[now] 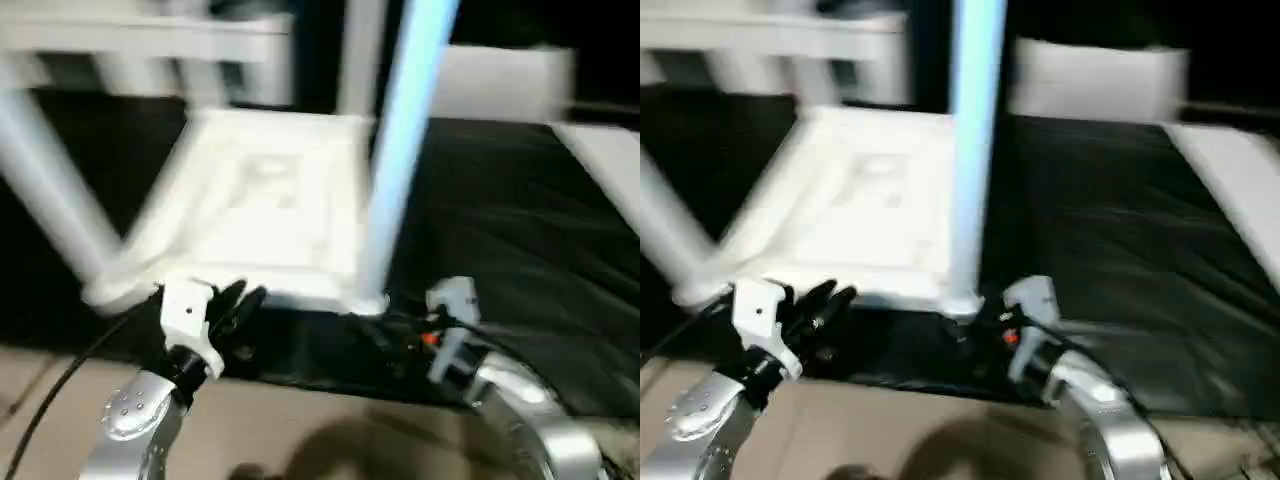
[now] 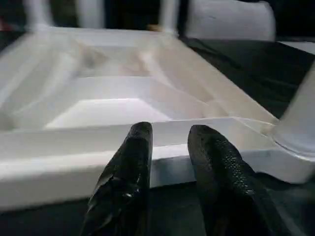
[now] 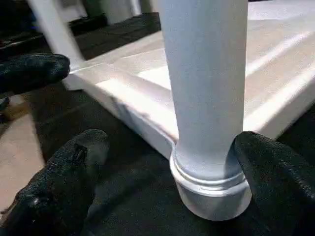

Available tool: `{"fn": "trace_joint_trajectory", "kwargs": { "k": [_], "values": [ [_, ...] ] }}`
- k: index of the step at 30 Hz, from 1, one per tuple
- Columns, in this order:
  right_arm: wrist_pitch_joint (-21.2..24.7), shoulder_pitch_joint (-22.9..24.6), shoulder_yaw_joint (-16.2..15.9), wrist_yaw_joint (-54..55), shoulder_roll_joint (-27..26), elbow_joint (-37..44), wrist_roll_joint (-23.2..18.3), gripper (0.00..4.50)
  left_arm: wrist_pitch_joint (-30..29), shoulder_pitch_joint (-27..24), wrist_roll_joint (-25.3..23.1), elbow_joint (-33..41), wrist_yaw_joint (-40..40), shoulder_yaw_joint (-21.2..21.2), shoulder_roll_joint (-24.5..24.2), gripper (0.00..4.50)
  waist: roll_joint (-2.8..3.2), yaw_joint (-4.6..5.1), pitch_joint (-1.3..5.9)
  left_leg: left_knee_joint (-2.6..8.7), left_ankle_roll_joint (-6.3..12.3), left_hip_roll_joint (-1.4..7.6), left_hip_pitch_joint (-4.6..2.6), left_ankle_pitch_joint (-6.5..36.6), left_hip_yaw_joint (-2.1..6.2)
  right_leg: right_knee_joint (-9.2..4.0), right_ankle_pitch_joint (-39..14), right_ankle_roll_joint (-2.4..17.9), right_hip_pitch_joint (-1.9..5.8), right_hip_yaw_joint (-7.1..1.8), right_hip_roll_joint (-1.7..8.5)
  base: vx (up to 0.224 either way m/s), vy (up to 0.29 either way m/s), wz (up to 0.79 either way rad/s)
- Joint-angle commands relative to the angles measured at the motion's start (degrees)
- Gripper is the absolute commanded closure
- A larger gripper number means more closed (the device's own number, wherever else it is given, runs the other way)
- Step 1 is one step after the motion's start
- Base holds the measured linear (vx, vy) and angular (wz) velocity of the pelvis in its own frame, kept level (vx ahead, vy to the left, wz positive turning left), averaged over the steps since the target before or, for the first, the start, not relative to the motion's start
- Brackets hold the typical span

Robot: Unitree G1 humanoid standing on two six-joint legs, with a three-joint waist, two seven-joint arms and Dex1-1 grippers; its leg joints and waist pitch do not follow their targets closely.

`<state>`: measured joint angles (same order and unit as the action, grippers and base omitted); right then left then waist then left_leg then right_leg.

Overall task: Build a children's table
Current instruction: Flip table

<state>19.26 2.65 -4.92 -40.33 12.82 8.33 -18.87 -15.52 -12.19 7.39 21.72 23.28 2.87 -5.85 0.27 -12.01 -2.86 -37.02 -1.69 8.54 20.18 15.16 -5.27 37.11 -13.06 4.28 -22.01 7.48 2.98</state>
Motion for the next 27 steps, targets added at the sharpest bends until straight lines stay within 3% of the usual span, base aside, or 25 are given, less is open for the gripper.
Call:
{"fn": "trace_joint_trajectory", "kwargs": {
  "k": [1, 2, 3, 4, 5, 6, 7, 8, 9, 11, 13, 17, 20, 24, 27],
  "values": [
    [-0.45, -0.36, -0.23, -1.66, 0.31, 1.02, -1.62, 0.00, 0.49, -0.35, -0.36, 1.57, -1.61, 1.78, 0.06, 3.11, 0.63, 0.80, 2.14, 5.56, 7.15, 5.37, -0.58, -1.93, -0.78, -8.03, -18.15, 7.27, 1.88, -4.28, 4.95, -0.022, 0.056, 0.06],
    [-0.17, -0.27, -0.09, -2.25, 0.77, 1.24, -2.00, 0.00, 0.43, -0.77, -0.46, 1.97, -1.72, 1.99, -0.14, 2.84, 0.81, 1.84, 2.07, 6.34, 6.71, 6.78, -0.74, 2.32, -0.31, -6.91, -17.48, 6.28, 1.69, -3.70, 4.11, -0.030, 0.099, 0.05],
    [-0.13, -0.21, -0.06, -2.57, 1.04, 1.32, -2.15, 0.00, 0.53, -1.04, -0.47, 2.17, -1.69, 2.01, -0.26, 2.77, 1.69, 2.44, 2.56, 7.56, 4.08, 9.08, -1.21, 11.49, 0.61, -6.22, -14.28, 4.65, 2.07, -4.00, 4.32, -0.025, 0.112, 0.04],
    [-0.16, 0.12, 0.06, -3.67, 1.99, 1.58, -2.55, 0.00, 1.46, -2.15, 0.10, 2.81, -1.09, 2.10, -0.57, 2.77, 1.48, 2.86, 2.33, 8.00, 2.57, 9.28, -1.34, 15.36, 0.58, -6.30, -12.57, 4.02, 1.96, -4.30, 4.40, -0.025, 0.112, 0.04],
    [0.11, 0.41, 0.22, -4.38, 2.76, 1.78, -2.94, 0.00, 1.79, -2.95, 0.27, 3.25, -1.00, 2.21, -0.77, 2.71, 1.35, 3.59, 1.86, 8.53, -0.61, 8.31, -1.31, 22.25, -0.01, -6.87, -12.55, 3.90, 2.13, -4.66, 5.04, -0.024, 0.106, 0.08],
    [0.35, 0.59, 0.33, -4.80, 3.23, 1.90, -3.20, 0.00, 1.88, -3.41, 0.30, 3.51, -1.04, 2.29, -0.90, 2.57, 1.10, 4.00, 1.61, 8.51, -1.72, 7.54, -1.21, 24.72, -0.31, -7.32, -14.42, 3.71, 2.15, -4.84, 5.39, -0.029, 0.093, 0.02],
    [0.44, 0.72, 0.43, -5.26, 3.65, 1.98, -3.35, 0.00, 1.99, -3.85, 0.28, 3.78, -1.40, 2.32, -1.05, 2.42, 0.34, 4.88, 0.83, 8.24, -3.24, 5.76, -1.44, 28.96, -0.90, -9.03, -26.84, 0.68, 2.00, -4.86, 6.41, -0.029, 0.093, 0.02],
    [1.23, 0.94, 0.91, -6.01, 4.45, 2.54, -4.11, 0.00, 1.64, -4.50, 0.32, 4.19, -2.00, 2.82, -1.10, 2.42, 0.33, 5.11, 0.68, 8.16, -3.36, 5.53, -1.89, 29.76, -0.84, -9.67, -30.83, -0.50, 1.79, -4.71, 6.73, -0.029, 0.067, -0.01],
    [1.88, 1.19, 1.37, -6.67, 5.16, 3.08, -4.86, 0.00, 1.37, -5.13, 0.36, 4.57, -2.63, 3.19, -1.09, 2.30, 0.05, 5.57, 0.86, 7.98, -3.09, 5.29, -1.75, 28.41, -0.68, -10.45, -34.17, -2.37, 2.33, -4.47, 7.18, 0.000, 0.000, 0.00],
    [4.01, 1.75, 2.45, -9.15, 7.07, 5.17, -7.90, 0.00, 1.46, -6.01, -0.48, 4.52, -4.83, 4.71, -0.55, 2.26, -0.13, 6.17, 0.98, 8.41, -2.22, 5.46, -1.17, 25.10, -0.61, -10.72, -32.29, -3.19, 2.99, -4.36, 7.09, 0.000, 0.000, 0.00],
    [6.41, 2.22, 3.22, -11.75, 8.55, 7.43, -11.47, 0.00, 1.81, -6.54, -1.37, 4.26, -6.70, 6.24, -0.13, 1.99, -0.39, 6.66, 1.00, 8.19, -1.15, 5.27, -0.88, 21.74, -0.73, -10.92, -31.55, -3.24, 2.89, -4.43, 7.17, 0.000, 0.000, 0.00],
    [8.53, 1.40, 2.93, -14.48, 8.89, 9.51, -16.35, 0.00, 2.92, -6.33, -1.86, 2.94, -9.42, 9.15, 0.22, 1.67, -0.50, 7.10, 1.06, 7.88, -0.33, 5.16, -0.68, 19.51, -0.71, -11.02, -31.61, -3.16, 2.80, -4.31, 7.21, 0.000, 0.000, 0.00],
    [9.48, -0.44, 1.19, -15.13, 8.45, 9.08, -17.08, 0.00, 3.09, -4.97, -3.21, 1.39, -12.95, 11.27, 0.21, 1.50, -0.50, 6.93, 1.27, 7.68, 0.06, 5.14, -0.95, 17.40, -1.00, -10.67, -28.87, -2.07, 2.52, -4.38, 6.83, 0.000, 0.000, 0.00],
    [9.60, -5.97, -1.85, -14.75, 5.30, 4.97, -15.18, 0.00, 3.39, -3.35, -4.97, 0.35, -18.53, 14.62, 0.36, 1.10, -0.28, 6.79, 1.69, 7.67, 0.30, 5.44, -0.45, 13.80, -0.98, -9.53, -22.88, 0.40, 2.75, -4.65, 6.81, 0.000, 0.000, 0.00],
    [8.49, -9.64, -4.96, -13.50, 2.54, 1.71, -12.47, 0.00, 4.02, -2.79, -5.65, 0.85, -21.06, 16.20, 1.12, 0.95, -0.28, 6.66, 2.26, 7.55, 0.25, 5.91, -0.15, 8.82, -1.08, -8.15, -13.49, 3.83, 3.23, -5.00, 6.85, 0.019, -0.005, 0.01]
  ]
}}
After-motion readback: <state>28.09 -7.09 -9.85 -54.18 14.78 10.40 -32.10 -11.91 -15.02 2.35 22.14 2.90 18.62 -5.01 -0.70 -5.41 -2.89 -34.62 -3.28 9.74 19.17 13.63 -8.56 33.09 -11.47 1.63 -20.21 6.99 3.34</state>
